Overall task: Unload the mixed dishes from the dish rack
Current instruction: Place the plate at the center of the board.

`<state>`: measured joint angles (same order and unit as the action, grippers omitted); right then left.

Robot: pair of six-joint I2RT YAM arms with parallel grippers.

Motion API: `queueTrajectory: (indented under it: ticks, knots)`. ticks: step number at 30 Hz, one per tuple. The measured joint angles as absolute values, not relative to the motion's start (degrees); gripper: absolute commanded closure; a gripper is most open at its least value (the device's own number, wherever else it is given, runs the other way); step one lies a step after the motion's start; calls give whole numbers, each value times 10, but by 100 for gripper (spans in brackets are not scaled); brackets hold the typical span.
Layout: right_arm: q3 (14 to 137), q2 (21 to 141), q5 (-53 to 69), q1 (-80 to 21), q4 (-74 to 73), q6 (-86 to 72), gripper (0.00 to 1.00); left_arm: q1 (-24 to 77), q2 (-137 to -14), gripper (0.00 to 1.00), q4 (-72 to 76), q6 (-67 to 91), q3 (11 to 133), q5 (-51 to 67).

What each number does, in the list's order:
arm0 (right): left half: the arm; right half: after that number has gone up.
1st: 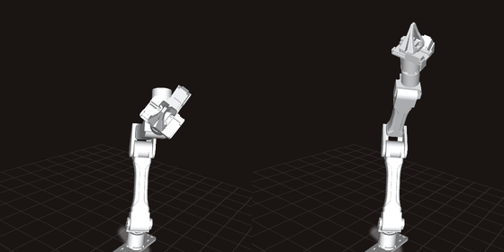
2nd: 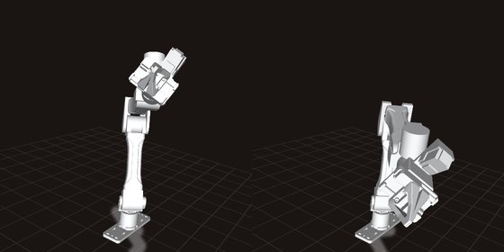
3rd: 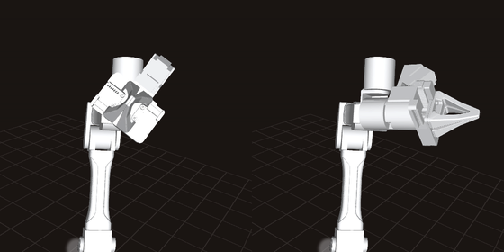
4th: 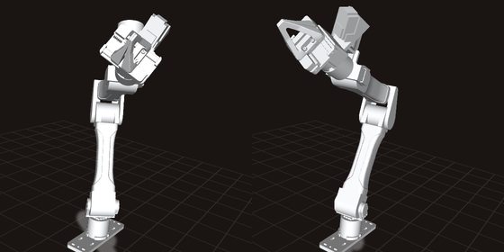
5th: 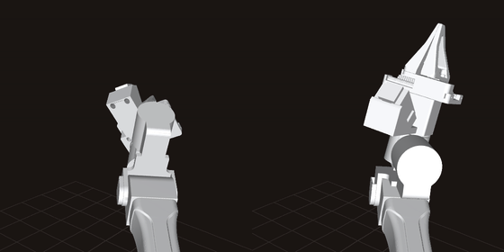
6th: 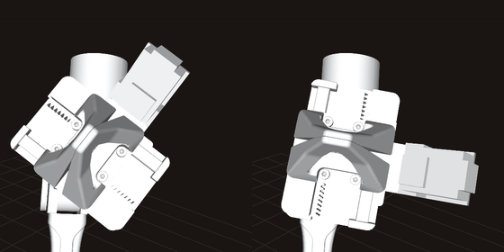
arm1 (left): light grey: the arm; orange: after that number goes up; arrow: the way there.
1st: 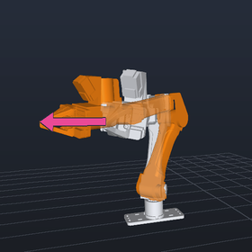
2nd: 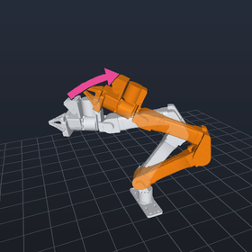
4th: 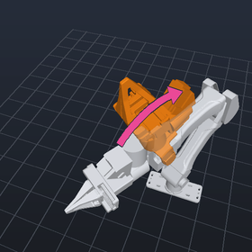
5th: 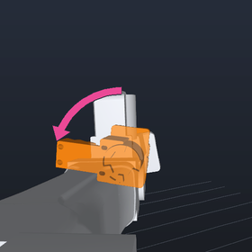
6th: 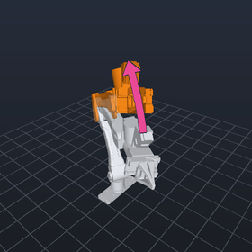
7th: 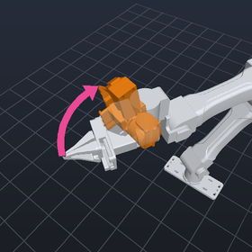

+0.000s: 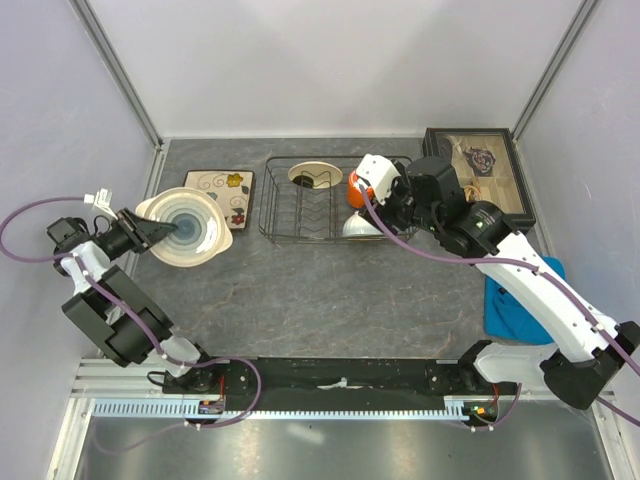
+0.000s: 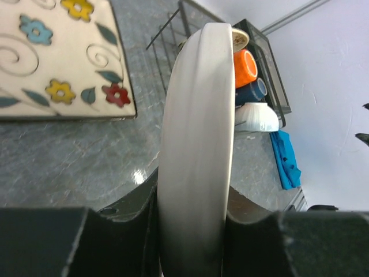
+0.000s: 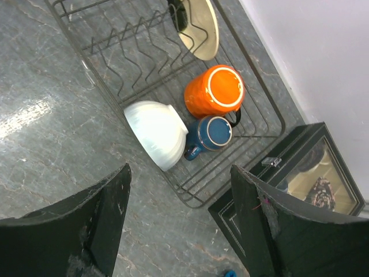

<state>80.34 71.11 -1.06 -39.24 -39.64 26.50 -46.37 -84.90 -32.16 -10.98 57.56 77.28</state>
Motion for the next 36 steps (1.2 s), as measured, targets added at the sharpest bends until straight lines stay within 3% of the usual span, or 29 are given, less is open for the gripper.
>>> queueTrajectory:
  ticks: [9,19,26,36]
  knots:
    - [780,696,-31,-380,-396,250,22,-482,-897,98,-450,-225,587,729]
    - [763,694,-30,-380,-396,246,22,-488,-935,98,-462,-251,587,726]
    - [754,714,-26,-380,-387,246,22,-482,-970,98,-362,-167,583,724]
    - [754,756,-15,-380,-372,242,22,-398,-975,99,-129,76,570,704]
